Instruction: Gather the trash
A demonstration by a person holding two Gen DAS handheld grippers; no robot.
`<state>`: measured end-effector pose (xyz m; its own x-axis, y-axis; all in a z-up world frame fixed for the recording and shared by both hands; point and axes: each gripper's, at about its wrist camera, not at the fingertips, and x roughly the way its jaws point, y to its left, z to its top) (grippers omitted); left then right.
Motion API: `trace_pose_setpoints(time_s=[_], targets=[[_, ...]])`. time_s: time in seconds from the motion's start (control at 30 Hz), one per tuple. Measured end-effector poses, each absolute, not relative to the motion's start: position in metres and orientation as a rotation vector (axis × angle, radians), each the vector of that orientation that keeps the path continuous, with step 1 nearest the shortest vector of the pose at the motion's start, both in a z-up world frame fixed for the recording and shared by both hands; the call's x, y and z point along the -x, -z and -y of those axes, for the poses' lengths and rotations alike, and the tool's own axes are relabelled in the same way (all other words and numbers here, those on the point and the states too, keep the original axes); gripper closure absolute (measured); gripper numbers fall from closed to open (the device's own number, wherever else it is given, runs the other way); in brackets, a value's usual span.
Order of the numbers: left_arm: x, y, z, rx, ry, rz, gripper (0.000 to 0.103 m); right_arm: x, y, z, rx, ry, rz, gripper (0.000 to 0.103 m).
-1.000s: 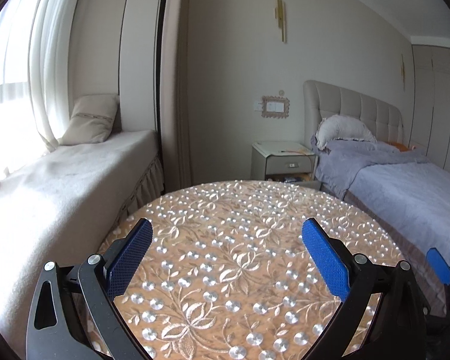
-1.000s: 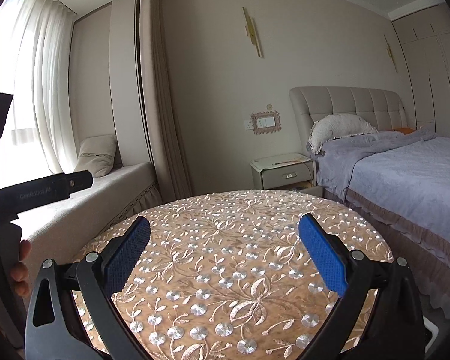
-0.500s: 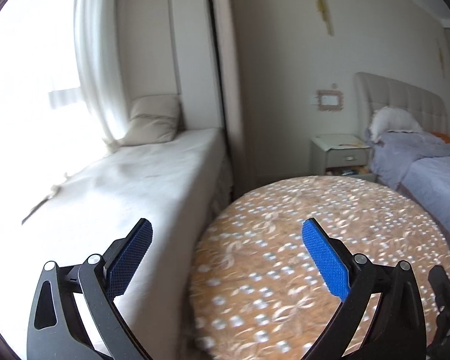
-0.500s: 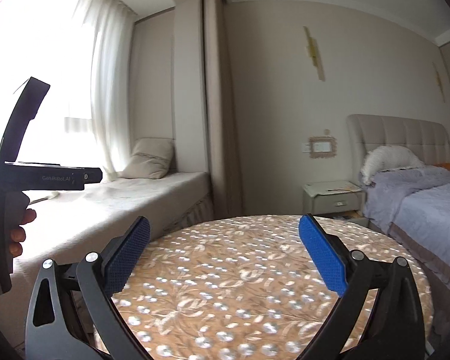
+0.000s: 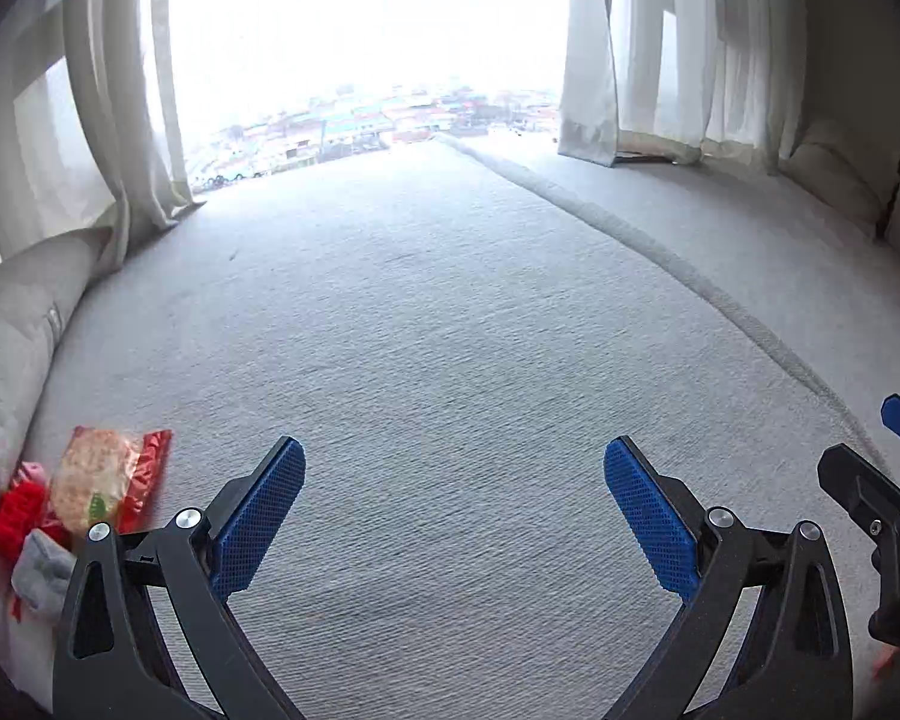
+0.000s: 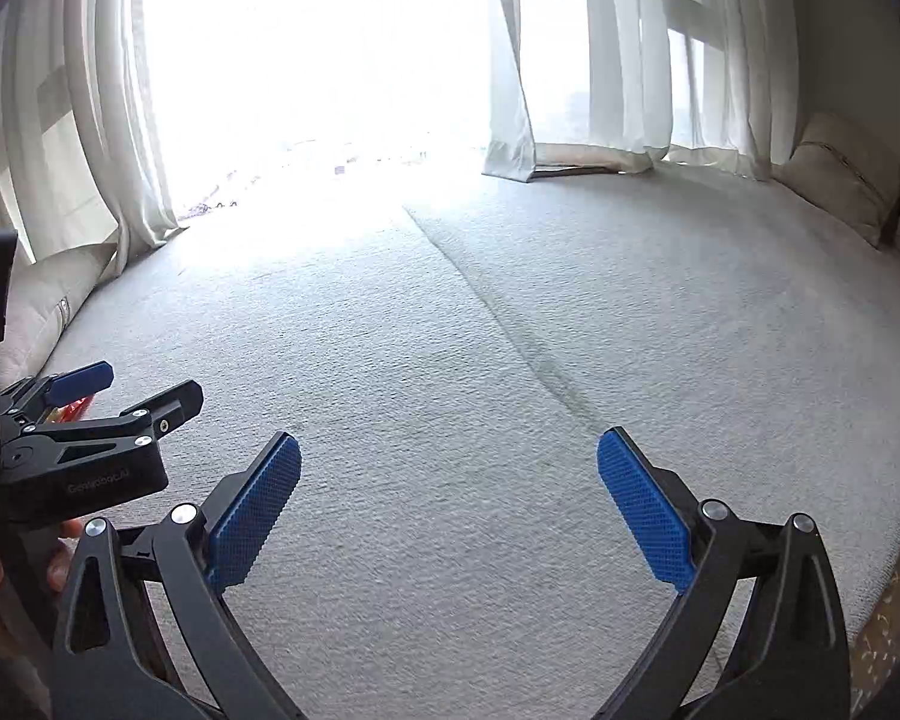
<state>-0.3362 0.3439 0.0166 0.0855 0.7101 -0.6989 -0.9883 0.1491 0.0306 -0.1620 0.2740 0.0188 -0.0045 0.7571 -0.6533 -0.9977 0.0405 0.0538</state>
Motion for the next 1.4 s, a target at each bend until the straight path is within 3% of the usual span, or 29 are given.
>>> trace_pose_setpoints(time_s=[0.33,0.5,1.4], targets=[[0.385,0.012,-0.406,0.754,-1.464,-0.708,0.005,0.275,0.016,-0.352,0.772,-1.661,-0.721,0.004],[0.38,0.012,-0.405,0.733,-1.454,-0.737,0.005,0.281,0.019,-0.343,0.851,-1.656,-0.649,0.004],[0.388,0.015,-0.406,0.735,-1.452,-0.741,0.004,0.277,0.024,-0.347,0.851,-1.656,-0.663,0.004]])
